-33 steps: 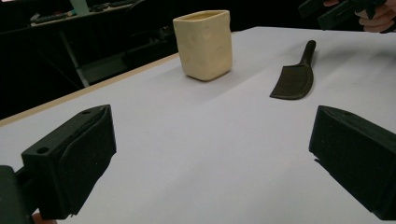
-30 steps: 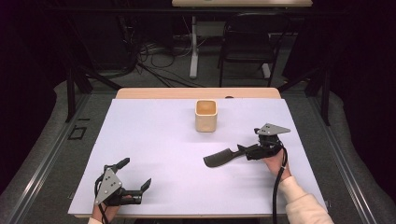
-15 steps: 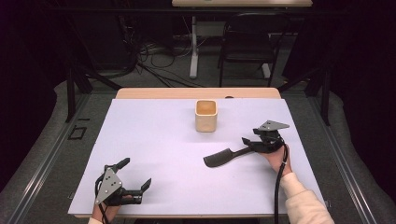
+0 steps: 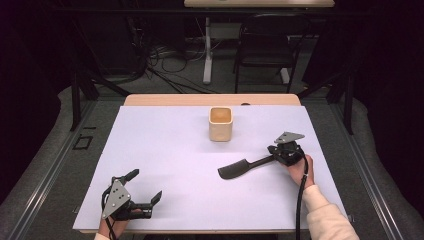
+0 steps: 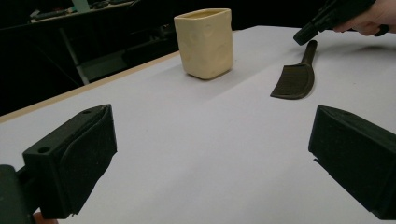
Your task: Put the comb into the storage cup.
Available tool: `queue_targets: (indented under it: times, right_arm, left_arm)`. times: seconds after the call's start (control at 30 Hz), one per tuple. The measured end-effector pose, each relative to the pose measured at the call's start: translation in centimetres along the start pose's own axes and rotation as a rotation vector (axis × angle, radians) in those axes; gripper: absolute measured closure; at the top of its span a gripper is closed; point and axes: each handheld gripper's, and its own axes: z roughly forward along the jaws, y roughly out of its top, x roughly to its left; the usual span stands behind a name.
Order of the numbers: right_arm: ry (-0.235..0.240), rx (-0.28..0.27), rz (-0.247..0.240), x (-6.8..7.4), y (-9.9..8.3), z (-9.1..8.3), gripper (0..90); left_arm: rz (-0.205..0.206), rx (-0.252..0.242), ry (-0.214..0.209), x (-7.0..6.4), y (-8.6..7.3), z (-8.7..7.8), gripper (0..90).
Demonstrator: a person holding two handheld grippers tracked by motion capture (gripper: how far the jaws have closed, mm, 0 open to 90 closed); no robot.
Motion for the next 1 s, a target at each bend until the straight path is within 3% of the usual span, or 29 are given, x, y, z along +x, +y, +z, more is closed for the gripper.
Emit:
queue_targets:
  times: [0.3, 1.0]
  right_arm:
    - [0.009, 0.060, -0.035, 0.4, -0.4, 0.2, 90.0]
    - [0.025, 0.089, -0.050, 1.3, -0.8, -0.7, 90.0]
  left_arm:
    - [-0.002, 0.002, -0.004, 0.0, 0.0, 0.0, 1.1]
    - [0.003, -0.002, -0.001, 0.0, 0.0, -0.1, 1.2]
